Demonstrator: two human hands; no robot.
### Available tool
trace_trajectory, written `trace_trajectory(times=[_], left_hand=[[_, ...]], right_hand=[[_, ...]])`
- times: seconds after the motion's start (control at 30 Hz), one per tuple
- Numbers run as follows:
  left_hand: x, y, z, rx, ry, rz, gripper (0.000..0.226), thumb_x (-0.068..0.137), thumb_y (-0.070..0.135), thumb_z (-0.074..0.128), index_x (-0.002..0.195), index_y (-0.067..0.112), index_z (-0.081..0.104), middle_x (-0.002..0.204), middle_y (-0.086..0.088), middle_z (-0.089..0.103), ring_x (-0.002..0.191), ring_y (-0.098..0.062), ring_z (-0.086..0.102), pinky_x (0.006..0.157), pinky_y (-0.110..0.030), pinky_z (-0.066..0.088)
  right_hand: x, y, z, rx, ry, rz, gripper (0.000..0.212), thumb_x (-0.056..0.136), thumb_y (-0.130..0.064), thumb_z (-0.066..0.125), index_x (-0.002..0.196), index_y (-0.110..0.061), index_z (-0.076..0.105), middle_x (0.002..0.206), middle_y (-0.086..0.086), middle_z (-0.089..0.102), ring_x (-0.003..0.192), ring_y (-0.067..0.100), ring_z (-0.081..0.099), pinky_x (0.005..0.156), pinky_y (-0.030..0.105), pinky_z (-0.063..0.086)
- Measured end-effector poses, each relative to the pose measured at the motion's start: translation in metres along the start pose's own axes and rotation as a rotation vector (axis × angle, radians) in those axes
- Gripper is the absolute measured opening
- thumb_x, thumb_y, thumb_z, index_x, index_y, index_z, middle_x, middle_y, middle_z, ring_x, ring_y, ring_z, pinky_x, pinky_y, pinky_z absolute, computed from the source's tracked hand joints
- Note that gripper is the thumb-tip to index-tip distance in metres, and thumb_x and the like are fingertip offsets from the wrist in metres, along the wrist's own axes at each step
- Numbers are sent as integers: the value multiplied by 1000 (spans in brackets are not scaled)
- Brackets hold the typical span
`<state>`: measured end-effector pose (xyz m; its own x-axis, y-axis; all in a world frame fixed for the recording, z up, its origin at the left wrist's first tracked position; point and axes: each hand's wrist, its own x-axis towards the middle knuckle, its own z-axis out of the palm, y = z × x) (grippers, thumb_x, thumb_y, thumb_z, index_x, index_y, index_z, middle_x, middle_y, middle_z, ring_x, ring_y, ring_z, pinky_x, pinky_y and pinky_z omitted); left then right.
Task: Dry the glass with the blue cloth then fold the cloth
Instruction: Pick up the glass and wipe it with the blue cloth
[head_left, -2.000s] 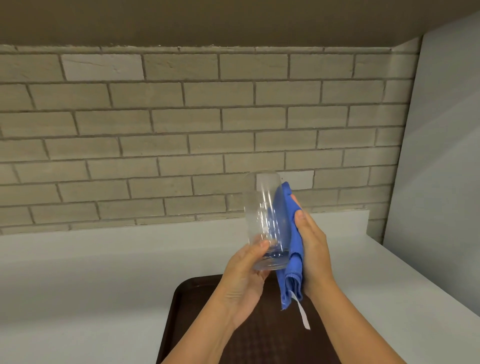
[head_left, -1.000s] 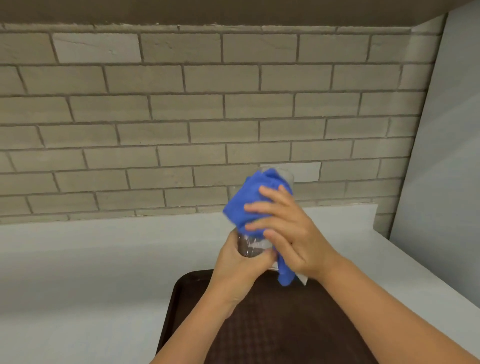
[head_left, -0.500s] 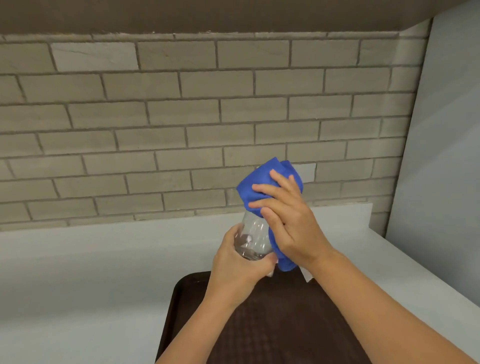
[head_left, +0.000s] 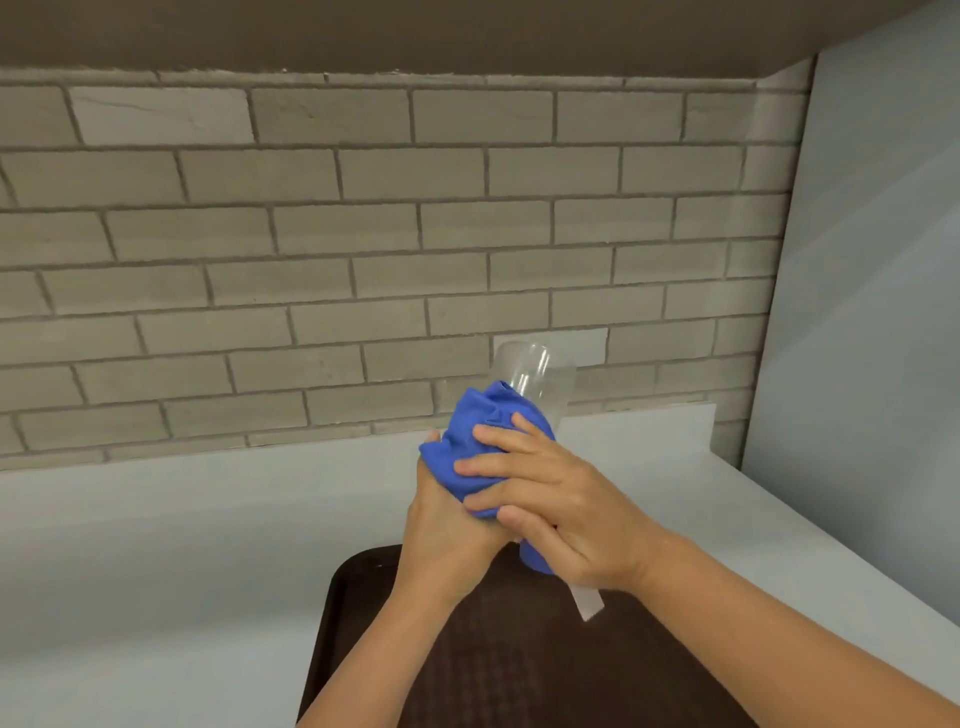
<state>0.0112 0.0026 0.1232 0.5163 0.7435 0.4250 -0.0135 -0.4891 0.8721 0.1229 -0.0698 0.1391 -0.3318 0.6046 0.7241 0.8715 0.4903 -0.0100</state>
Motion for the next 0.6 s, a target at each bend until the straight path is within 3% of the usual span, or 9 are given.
trace_trajectory(times=[0.07,0.17,0.23,0.3,0.33,0.4,0.5,0.6], left_hand=[[-3,-2,3,-96,1,-109,70,58,28,76,120,21,44,99,2,64,86,-11,65,66,-17,50],[-4,1,7,-169,-3,-233,102,57,30,81,139,32,20,111,10,55,93,-3,58,64,-11,41],[-2,-2,6,-193,5,-202,86,60,22,79,132,27,33,110,6,60,85,-4,63,60,-12,44],[0,-6,2,-171,16,-123,50,67,6,74,107,26,52,93,2,63,77,-6,66,56,-10,49],[1,-8,1,-161,14,-100,45,68,1,72,100,28,54,89,1,63,77,-8,66,57,-9,50],[0,-9,1,-261,5,-130,57,65,9,76,113,24,50,99,1,65,86,-10,66,68,-17,54],[1,-11,3,-325,33,-281,98,54,29,80,137,30,29,120,-3,58,105,-21,61,94,-44,49],[2,-10,3,-410,11,-319,97,48,32,80,134,23,36,120,-10,61,101,-25,64,89,-45,52]], right_hand=[[6,13,-9,-23,31,45,35,94,-18,38,97,-3,70,116,14,66,127,30,43,111,48,27],[21,24,-15,17,203,276,27,88,-4,43,95,0,70,118,16,63,130,33,38,113,50,22],[18,18,-3,1,185,205,32,92,-14,40,95,-3,70,117,14,64,131,31,39,115,43,17],[7,10,10,2,91,50,41,96,-25,32,96,-6,69,116,12,66,130,25,39,116,39,17],[5,11,11,9,70,3,43,96,-26,30,97,-6,69,116,12,66,129,23,40,116,38,18],[11,21,7,5,115,11,42,96,-24,31,98,-4,68,118,13,64,129,26,40,115,40,21],[31,32,1,116,349,263,30,91,-5,38,100,0,67,123,8,55,133,30,34,114,47,21],[35,20,14,272,521,412,31,89,-4,39,106,-7,65,129,0,49,138,25,28,116,33,20]])
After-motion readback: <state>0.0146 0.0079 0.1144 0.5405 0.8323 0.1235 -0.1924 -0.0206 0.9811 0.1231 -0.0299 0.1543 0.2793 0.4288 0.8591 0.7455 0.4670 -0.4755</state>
